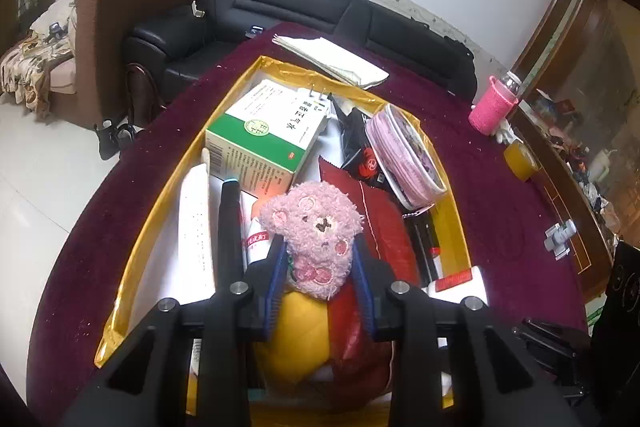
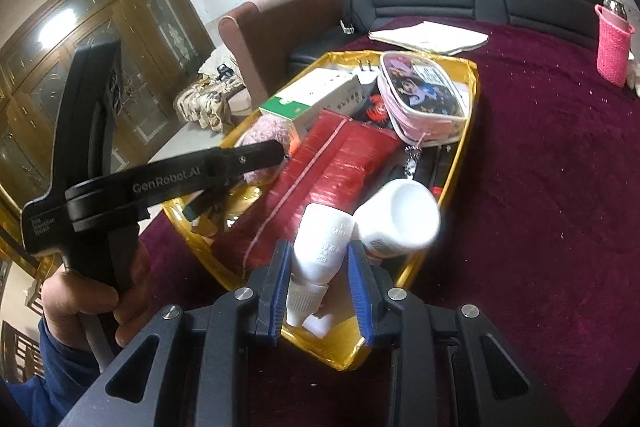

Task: Organize objects
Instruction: 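Carry the white bottle and plush toy over the tray and open both tools, then grasp the blue-and-white medicine box with the right tool while the left tool grasps the white pill bottle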

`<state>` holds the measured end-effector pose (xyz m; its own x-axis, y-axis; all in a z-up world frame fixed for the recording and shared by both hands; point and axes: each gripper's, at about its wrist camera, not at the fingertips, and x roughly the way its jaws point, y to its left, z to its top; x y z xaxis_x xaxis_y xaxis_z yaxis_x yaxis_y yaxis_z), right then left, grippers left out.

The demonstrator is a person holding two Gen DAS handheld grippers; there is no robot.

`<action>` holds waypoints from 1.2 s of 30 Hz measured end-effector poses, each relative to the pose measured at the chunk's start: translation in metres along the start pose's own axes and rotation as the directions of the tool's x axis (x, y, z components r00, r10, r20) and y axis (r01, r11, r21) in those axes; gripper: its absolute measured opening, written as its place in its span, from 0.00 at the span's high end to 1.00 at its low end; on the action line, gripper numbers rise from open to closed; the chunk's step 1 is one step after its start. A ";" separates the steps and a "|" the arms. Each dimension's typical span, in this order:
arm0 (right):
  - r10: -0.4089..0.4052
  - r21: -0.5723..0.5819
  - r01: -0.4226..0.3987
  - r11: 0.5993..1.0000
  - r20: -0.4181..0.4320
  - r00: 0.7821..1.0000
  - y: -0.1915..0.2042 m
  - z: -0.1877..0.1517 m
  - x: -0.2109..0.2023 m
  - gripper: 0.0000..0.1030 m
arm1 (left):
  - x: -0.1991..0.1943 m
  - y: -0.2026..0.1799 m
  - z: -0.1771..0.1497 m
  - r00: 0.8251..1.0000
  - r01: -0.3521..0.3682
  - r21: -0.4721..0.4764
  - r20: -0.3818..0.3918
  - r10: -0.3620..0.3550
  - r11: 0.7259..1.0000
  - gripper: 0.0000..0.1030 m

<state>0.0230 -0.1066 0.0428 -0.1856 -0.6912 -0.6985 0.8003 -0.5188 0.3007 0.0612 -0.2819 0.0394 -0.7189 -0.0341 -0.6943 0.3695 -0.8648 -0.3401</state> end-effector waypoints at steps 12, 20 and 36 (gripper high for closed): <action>-0.010 -0.009 0.010 1.000 -0.018 1.000 0.001 -0.005 0.002 0.68 | 0.006 -0.002 0.003 0.999 -0.034 0.011 0.016 0.034 0.999 0.56; 0.010 0.005 -0.010 1.000 -0.013 1.000 -0.001 -0.007 -0.006 0.68 | -0.004 -0.007 0.003 0.999 -0.036 0.002 0.039 0.036 0.999 0.33; -0.201 0.329 0.100 0.939 0.287 0.937 -0.148 0.001 -0.166 0.56 | -0.040 -0.103 -0.004 0.993 0.059 0.170 0.092 -0.076 0.984 0.29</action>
<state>-0.0654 0.0843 0.1151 -0.4983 -0.6875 -0.5282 0.5449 -0.7222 0.4260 0.0543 -0.1896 0.0996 -0.7961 -0.0144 -0.6050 0.2205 -0.9379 -0.2678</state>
